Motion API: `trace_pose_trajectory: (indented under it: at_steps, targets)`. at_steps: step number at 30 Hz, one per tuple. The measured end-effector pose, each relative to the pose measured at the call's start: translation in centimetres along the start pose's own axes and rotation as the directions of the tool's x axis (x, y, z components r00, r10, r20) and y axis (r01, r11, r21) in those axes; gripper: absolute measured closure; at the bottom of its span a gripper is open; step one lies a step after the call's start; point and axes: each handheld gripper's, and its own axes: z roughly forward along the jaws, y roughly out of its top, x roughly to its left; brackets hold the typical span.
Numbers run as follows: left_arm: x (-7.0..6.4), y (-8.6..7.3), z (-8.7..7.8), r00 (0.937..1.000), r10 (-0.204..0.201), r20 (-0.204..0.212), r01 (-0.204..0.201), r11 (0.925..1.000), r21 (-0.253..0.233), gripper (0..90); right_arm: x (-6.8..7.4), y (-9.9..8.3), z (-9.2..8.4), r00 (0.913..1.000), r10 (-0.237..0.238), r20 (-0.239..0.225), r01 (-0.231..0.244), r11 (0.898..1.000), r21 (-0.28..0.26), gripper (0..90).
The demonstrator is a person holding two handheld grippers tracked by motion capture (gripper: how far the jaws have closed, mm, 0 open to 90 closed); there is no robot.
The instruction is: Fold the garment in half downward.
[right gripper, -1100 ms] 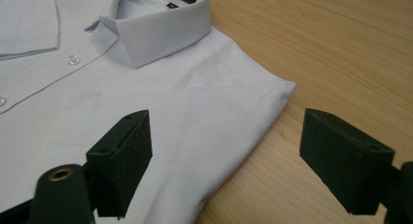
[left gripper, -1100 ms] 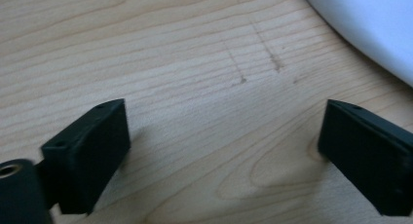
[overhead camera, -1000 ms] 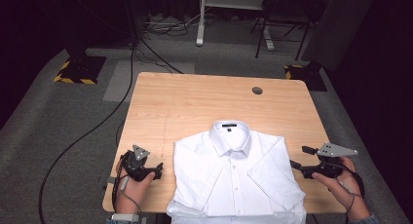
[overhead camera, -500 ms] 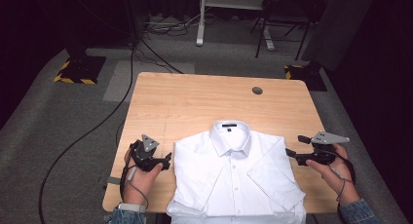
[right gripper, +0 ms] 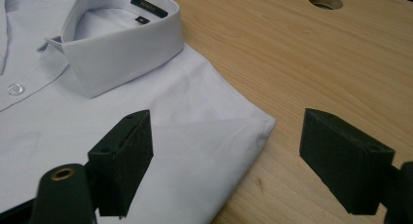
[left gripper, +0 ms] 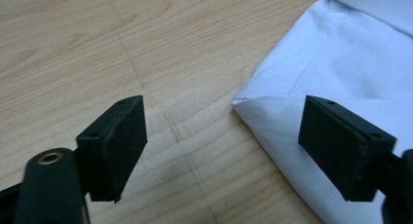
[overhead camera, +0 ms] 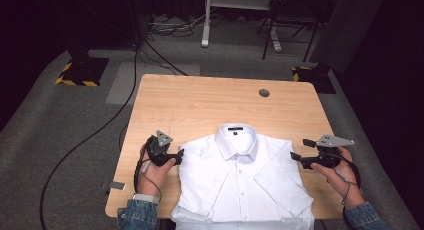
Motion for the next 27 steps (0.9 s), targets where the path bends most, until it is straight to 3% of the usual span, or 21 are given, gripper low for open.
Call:
trace_pose_trajectory:
  at_steps: [2,7,10,15,22,24,27]
  targets:
    - [-0.1,0.1,0.5,0.9996,0.024,-0.016,-0.023,0.9996,0.019,21.7,0.0,-0.1,0.0,1.0000,0.003,-0.001,-0.003,1.000,-0.003,19.7]
    - [-0.2,0.2,1.4,0.9992,0.038,-0.010,-0.038,0.9982,0.046,22.7,0.0,-0.2,0.0,1.0000,0.003,-0.006,-0.003,1.000,-0.005,19.7]
    - [-0.1,0.3,1.5,0.9993,0.038,-0.001,-0.038,0.9983,0.044,23.2,0.1,-0.4,0.1,1.0000,0.003,-0.008,-0.003,1.000,-0.004,19.6]
    - [-0.5,0.5,1.6,0.9973,0.072,0.017,-0.073,0.9969,0.031,27.8,0.0,-0.6,0.2,0.9999,0.007,-0.008,-0.007,1.000,0.001,19.7]
    - [-1.4,1.1,2.1,0.9961,0.062,0.063,-0.064,0.9973,0.034,29.2,0.0,-0.9,0.2,0.9999,0.014,-0.007,-0.014,1.000,-0.001,19.7]
    - [-1.6,1.1,2.3,0.9949,0.058,0.082,-0.062,0.9972,0.041,33.7,0.0,-0.9,0.2,0.9999,0.015,-0.007,-0.015,1.000,-0.002,19.7]
    - [-1.7,1.0,2.5,0.9942,0.009,0.107,-0.013,0.9992,0.039,39.6,-0.1,-1.0,0.1,0.9998,0.016,-0.007,-0.016,1.000,-0.002,19.7]
